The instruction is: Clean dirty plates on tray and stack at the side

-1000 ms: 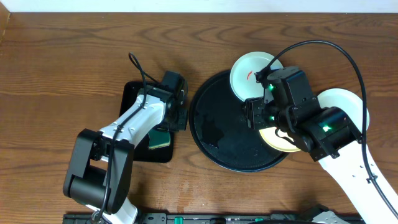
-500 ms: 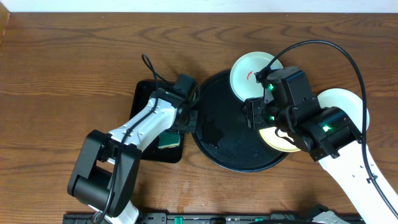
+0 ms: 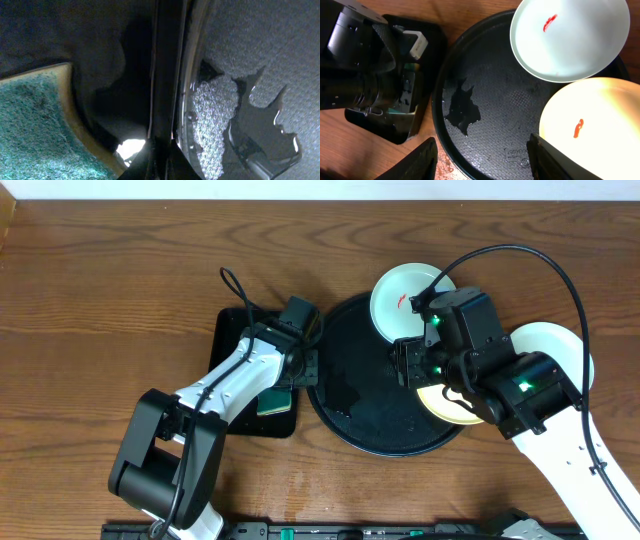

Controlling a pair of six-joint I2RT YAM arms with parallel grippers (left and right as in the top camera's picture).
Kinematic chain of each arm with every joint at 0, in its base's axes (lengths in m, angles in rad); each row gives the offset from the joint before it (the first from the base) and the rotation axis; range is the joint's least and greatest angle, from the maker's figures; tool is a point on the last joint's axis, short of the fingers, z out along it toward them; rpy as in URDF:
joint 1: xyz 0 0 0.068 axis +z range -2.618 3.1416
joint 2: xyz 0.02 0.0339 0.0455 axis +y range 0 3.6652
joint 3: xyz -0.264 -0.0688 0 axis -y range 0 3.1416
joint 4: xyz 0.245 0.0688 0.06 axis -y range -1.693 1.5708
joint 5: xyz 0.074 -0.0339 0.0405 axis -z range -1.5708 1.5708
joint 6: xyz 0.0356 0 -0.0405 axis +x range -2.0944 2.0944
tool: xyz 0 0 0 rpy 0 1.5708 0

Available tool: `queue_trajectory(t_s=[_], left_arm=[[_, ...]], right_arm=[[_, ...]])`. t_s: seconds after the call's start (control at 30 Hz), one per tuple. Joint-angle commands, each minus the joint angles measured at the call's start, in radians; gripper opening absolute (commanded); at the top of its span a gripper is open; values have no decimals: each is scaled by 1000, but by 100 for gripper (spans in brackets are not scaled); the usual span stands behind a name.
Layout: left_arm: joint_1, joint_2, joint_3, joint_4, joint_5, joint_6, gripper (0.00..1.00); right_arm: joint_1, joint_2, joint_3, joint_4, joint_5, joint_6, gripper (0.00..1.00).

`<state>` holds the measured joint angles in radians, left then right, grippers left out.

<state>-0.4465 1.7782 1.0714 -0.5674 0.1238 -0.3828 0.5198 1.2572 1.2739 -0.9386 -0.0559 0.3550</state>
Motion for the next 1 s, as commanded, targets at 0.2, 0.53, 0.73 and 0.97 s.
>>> queue_trajectory(t_s=[0.2, 0.53, 0.73, 0.97], left_arm=[[-4, -17, 16, -12, 25, -31, 40], [-2, -304, 19, -45, 24, -21, 64], [42, -515, 19, -190, -87, -10, 66], [129, -675, 18, -300, -267, 41, 68]], right_arm=[[-10, 0, 0, -9, 6, -20, 57], [-10, 0, 0, -8, 7, -20, 57], [-48, 17, -1, -47, 59, -24, 57], [-180, 154, -5, -59, -53, -80, 53]])
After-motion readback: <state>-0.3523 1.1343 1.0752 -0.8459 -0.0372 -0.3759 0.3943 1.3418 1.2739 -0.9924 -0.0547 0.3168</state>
